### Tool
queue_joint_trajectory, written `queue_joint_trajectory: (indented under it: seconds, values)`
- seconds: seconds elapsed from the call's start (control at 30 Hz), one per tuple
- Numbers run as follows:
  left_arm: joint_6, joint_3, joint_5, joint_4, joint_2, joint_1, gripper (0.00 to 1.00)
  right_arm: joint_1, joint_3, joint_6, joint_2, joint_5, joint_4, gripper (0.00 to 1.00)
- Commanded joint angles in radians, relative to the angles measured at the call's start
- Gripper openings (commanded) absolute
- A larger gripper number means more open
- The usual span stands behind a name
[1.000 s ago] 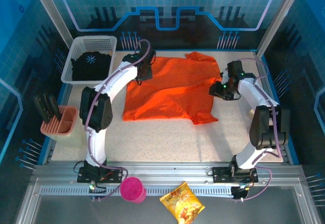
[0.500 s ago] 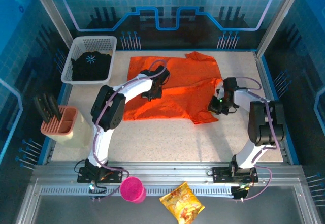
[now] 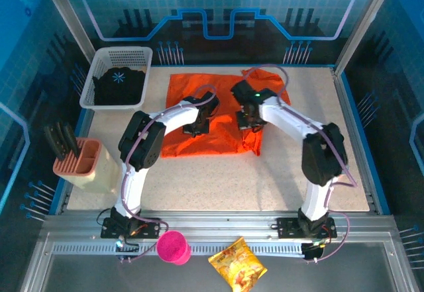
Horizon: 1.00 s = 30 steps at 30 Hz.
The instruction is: Fold and stack the t-shirts
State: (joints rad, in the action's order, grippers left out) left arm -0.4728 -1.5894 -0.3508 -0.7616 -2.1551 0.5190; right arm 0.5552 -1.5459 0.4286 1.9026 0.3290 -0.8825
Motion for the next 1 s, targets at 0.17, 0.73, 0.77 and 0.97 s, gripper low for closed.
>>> queue_joint_trajectory:
  seconds: [0.17,0.73,0.77,0.97]
  values:
    - [-0.005,0.042,0.034,0.024,0.037,0.003,0.00,0.080,-0.076,-0.003,0.164,0.084,-0.121,0.44]
    - [-0.001,0.039,0.052,0.031,0.041,0.004,0.00,-0.283,0.611,0.247,-0.406,-0.533,0.406,0.55]
    - [-0.001,0.037,0.052,0.029,0.041,0.004,0.00,-0.300,0.651,0.283,-0.412,-0.582,0.461,0.55]
    - [0.000,0.047,0.044,0.025,0.054,0.004,0.00,-0.336,0.800,0.484,-0.456,-0.703,0.736,0.60]
